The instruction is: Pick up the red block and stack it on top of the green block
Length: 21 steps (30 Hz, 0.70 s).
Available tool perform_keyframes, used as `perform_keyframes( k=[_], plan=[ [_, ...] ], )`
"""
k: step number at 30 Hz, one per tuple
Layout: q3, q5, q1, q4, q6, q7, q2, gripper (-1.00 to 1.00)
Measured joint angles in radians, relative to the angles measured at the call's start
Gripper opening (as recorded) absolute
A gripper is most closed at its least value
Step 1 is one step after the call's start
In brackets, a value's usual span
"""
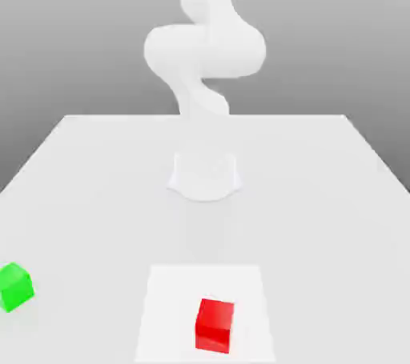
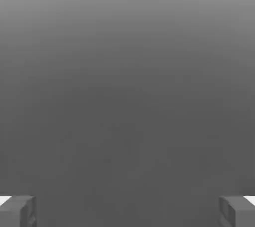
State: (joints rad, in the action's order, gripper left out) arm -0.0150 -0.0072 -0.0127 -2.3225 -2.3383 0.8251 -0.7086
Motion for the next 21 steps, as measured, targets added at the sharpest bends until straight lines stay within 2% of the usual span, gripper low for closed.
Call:
perform_keyframes(
  k=[21],
  plan=[
    [-0.060, -0.042, -0.041, -0.189, -0.322, 0.198, 0.767, 0.00]
  ],
)
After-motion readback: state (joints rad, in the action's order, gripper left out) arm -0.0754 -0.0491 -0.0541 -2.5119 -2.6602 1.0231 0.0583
